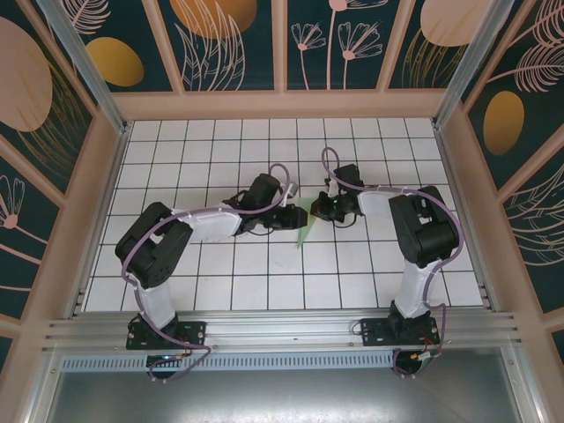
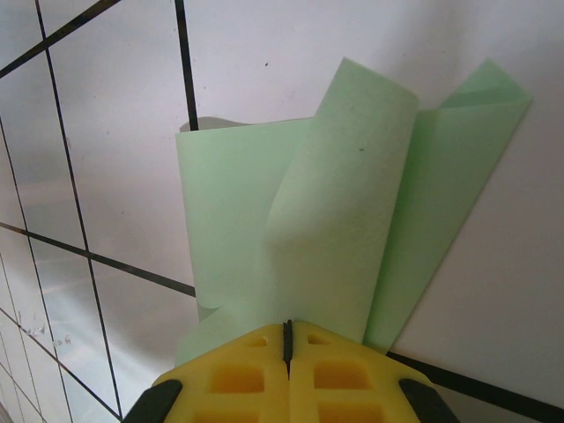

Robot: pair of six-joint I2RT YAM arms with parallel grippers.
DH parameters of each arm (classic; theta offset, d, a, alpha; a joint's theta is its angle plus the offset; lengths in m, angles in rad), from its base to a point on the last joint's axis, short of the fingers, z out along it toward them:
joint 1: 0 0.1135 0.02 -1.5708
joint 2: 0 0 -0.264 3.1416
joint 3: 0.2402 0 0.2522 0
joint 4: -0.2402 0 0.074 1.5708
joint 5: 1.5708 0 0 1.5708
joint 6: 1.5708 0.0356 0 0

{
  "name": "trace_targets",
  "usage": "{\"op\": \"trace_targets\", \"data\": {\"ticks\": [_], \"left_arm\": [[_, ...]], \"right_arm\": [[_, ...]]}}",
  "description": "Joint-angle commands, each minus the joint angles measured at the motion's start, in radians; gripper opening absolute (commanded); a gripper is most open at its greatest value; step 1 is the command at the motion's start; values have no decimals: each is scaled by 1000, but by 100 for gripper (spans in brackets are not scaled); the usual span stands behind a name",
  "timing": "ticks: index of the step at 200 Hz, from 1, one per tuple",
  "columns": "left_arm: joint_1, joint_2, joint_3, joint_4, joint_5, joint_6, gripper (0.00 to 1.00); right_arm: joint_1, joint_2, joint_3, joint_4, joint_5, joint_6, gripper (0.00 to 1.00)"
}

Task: Fold a paper plane with a square sheet of paper (fold left side to right side)
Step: Fold the wing for the fifth time at the center of the table.

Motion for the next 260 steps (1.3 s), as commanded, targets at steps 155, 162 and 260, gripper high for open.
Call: {"op": "trace_targets", "data": {"ticks": [155,162,260], "left_arm": [[-36,142,-37,41,47,-48,27],[-36,143,-37,37,41,-48,27],[-58,176,-32,-87,-51,-22,21]], "right_arm": [[-1,37,-25,-96,86,-29,0],[1,38,-25,-97,87,-29,0],[-7,-96,-16,20,22,-31,0]]}}
